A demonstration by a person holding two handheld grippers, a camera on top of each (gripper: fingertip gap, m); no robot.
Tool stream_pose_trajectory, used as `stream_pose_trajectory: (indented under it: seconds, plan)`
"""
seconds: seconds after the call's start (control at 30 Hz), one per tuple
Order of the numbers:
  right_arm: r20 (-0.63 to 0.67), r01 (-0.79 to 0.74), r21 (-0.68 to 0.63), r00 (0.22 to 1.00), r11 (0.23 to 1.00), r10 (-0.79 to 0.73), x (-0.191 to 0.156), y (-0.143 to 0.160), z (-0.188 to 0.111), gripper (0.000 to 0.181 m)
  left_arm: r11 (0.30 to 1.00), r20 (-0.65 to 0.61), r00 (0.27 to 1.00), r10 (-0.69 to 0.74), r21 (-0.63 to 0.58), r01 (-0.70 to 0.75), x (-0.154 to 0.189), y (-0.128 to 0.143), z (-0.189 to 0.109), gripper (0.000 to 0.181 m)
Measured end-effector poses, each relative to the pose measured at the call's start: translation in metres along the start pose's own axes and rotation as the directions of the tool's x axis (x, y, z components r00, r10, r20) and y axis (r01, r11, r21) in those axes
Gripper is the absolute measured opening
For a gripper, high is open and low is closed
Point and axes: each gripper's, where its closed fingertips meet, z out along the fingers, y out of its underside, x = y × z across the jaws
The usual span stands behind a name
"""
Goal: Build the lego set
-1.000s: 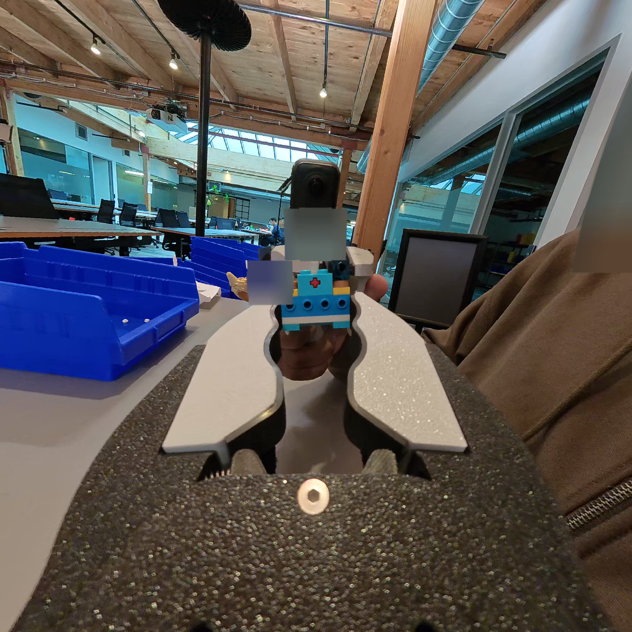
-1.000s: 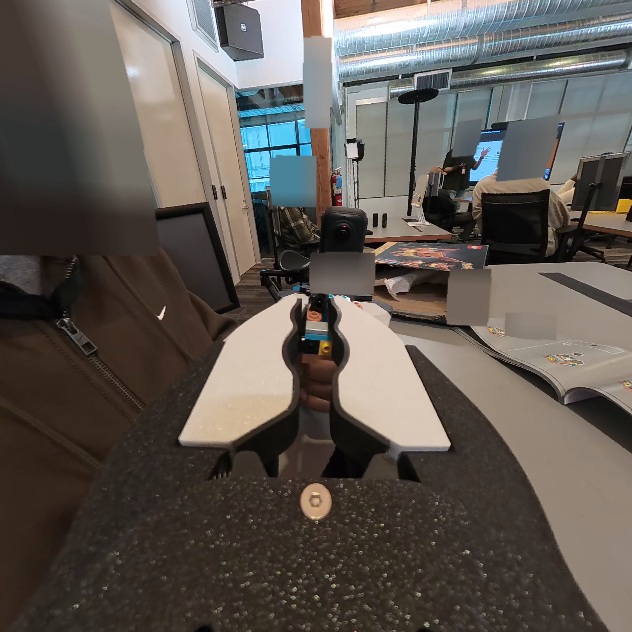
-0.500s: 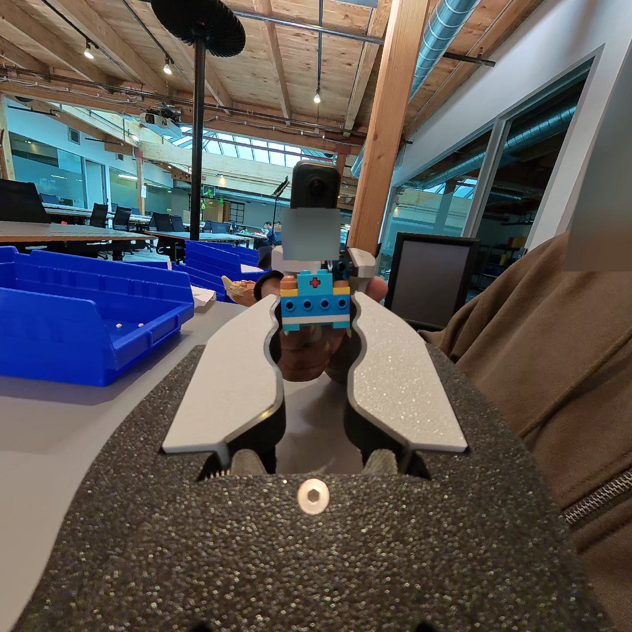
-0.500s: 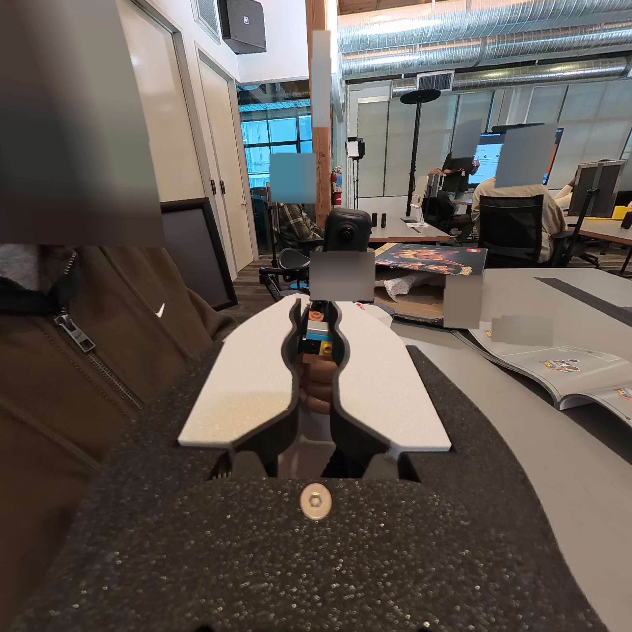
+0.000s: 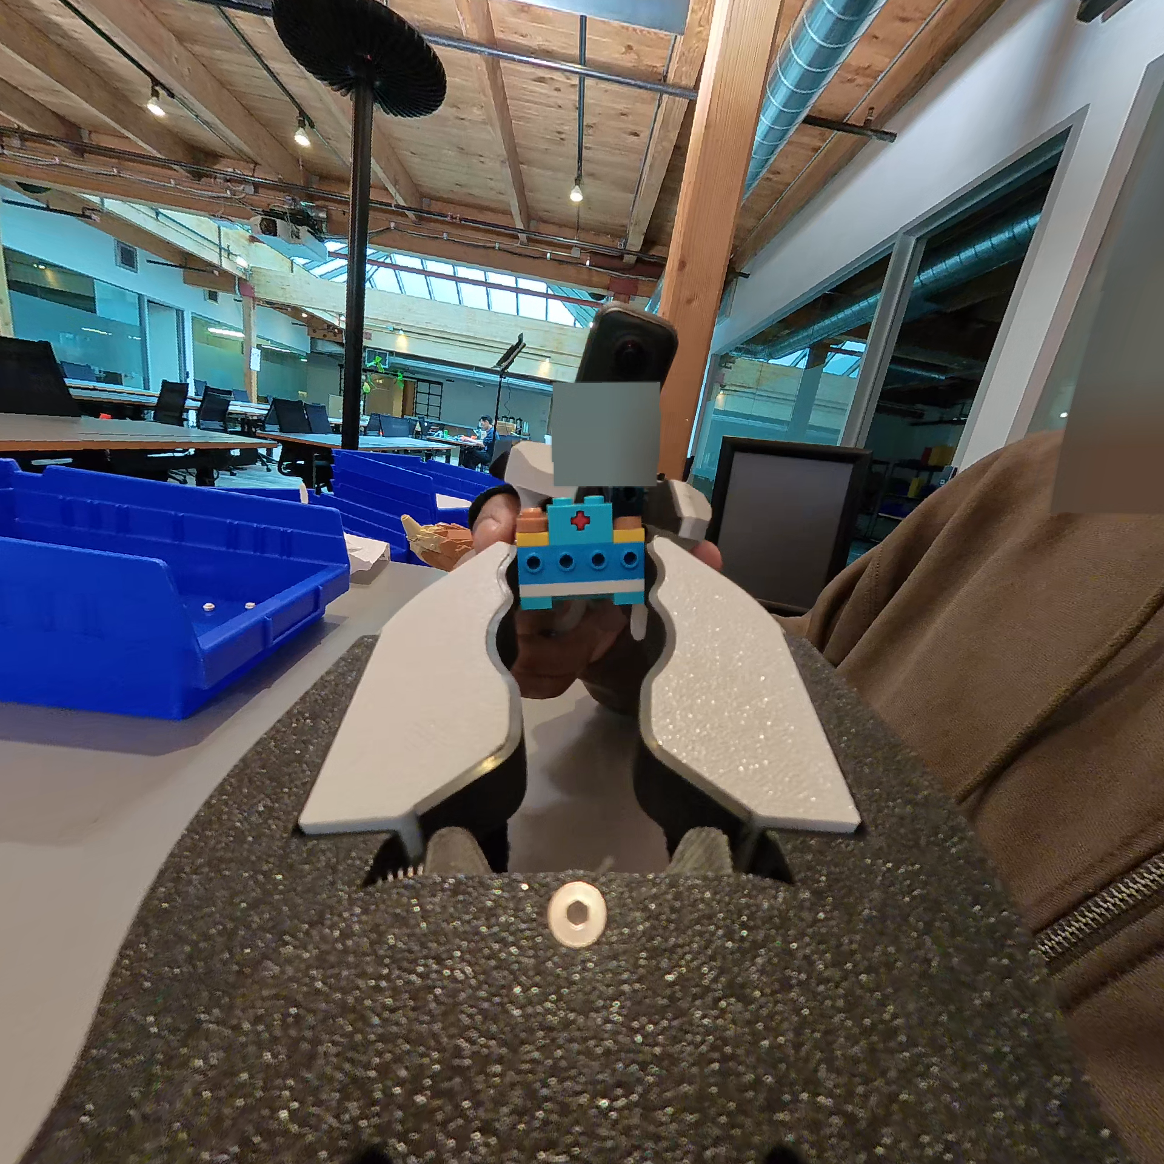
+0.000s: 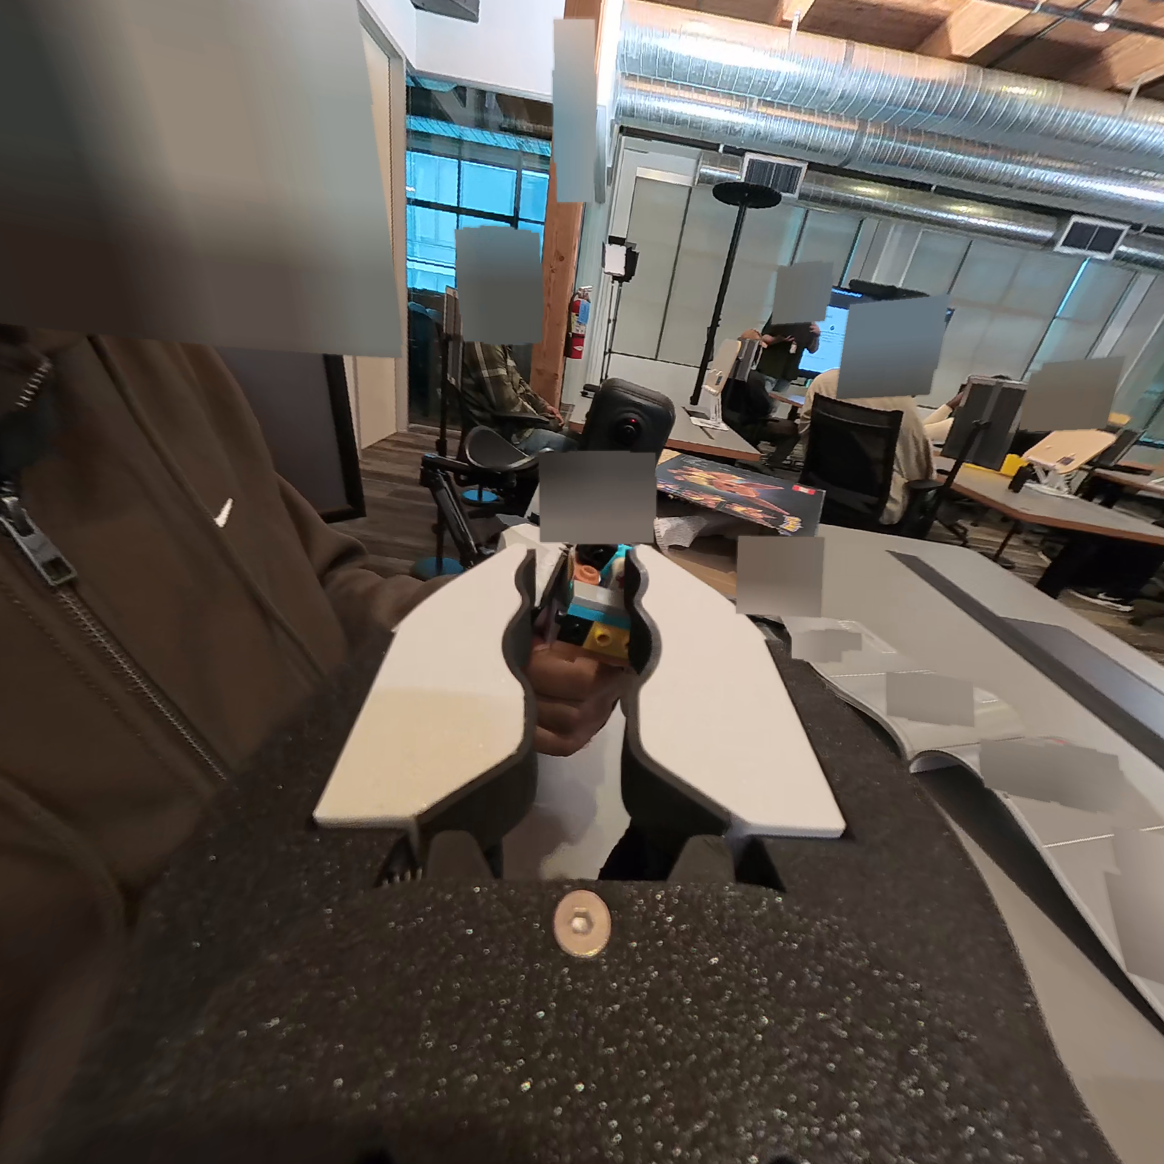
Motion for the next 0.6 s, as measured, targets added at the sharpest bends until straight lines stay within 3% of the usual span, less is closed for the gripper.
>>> stream_pose_trajectory:
  seconds: [0.33, 0.6]
  plan:
    - [-0.024, 0.174, -0.049, 0.984, 0.983, -0.176, -0.0016, 0.0004, -0.0038, 0.036, 1.000, -0.002, 1.000, -0.005, 0.008, 0.005, -0.0003, -0.0018, -0.0010, 0.037]
    - [-0.023, 0.184, -0.069, 0.982, 0.980, -0.186, 0.0009, 0.0039, -0.0026, 0.038, 1.000, 0.000, 1.000, -0.006, 0.005, 0.006, -0.0009, -0.0014, -0.0008, 0.037]
